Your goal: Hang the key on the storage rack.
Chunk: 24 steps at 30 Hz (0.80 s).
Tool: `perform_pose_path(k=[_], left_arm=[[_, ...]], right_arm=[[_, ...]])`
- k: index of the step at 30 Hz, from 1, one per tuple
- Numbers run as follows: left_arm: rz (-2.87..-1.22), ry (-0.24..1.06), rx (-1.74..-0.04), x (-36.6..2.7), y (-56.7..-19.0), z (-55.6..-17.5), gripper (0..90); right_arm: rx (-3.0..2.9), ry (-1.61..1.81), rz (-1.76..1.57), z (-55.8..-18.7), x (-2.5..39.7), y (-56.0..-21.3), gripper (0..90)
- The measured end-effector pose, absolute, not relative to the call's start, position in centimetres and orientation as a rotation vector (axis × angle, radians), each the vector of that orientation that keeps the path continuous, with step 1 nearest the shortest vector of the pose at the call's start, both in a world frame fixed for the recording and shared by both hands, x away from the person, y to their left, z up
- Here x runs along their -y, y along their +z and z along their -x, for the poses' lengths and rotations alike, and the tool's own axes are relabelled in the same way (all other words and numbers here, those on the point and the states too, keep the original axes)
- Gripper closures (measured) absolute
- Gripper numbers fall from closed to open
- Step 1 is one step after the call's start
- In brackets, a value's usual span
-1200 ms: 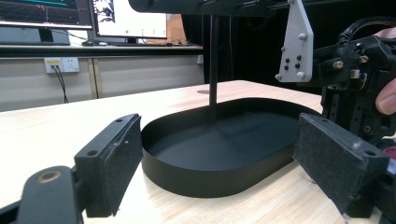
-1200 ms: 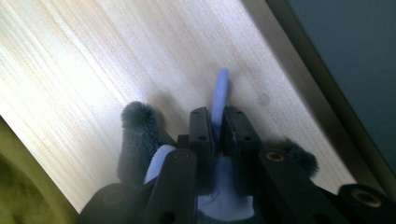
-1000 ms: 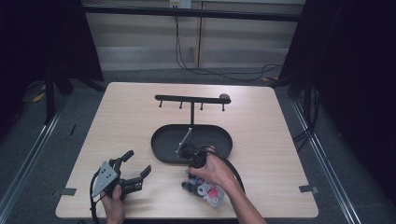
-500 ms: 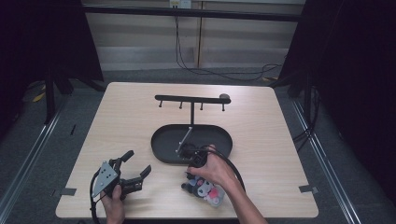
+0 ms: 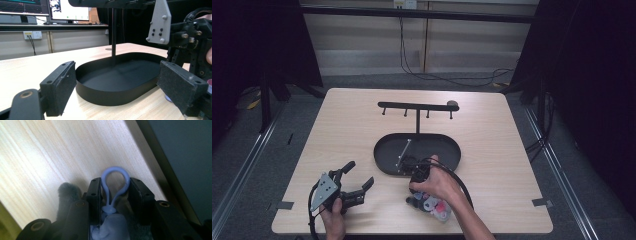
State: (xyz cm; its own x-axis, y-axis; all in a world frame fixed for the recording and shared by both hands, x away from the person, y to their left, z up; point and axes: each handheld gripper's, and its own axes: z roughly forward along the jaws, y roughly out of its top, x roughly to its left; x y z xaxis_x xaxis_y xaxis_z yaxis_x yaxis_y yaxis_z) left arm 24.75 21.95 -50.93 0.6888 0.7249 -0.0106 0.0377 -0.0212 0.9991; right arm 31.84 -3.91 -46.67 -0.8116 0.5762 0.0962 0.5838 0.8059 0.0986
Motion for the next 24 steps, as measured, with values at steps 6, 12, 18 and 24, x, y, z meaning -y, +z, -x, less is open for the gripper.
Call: perform_pose_path(k=[6, 12, 18, 24], left_arm=[[-1.512, 0.616, -0.657, -21.9, -50.9, -24.7, 15.4], [-1.511, 0.614, -0.656, -22.0, -50.9, -24.7, 15.4], [-1.512, 0.616, -0.656, -21.9, -50.9, -24.7, 15.4], [-1.511, 0.616, -0.657, -21.9, -50.9, -24.7, 15.4]], right_arm=[[2.947, -0.167, 0.93, -31.6, 3.7, -46.6, 64.3], [2.906, -0.196, 0.96, -32.1, 4.4, -46.6, 64.4], [2.842, -0.294, 0.986, -32.1, 5.4, -46.0, 64.5], [2.82, -0.383, 1.012, -32.2, 6.0, -45.3, 64.6]])
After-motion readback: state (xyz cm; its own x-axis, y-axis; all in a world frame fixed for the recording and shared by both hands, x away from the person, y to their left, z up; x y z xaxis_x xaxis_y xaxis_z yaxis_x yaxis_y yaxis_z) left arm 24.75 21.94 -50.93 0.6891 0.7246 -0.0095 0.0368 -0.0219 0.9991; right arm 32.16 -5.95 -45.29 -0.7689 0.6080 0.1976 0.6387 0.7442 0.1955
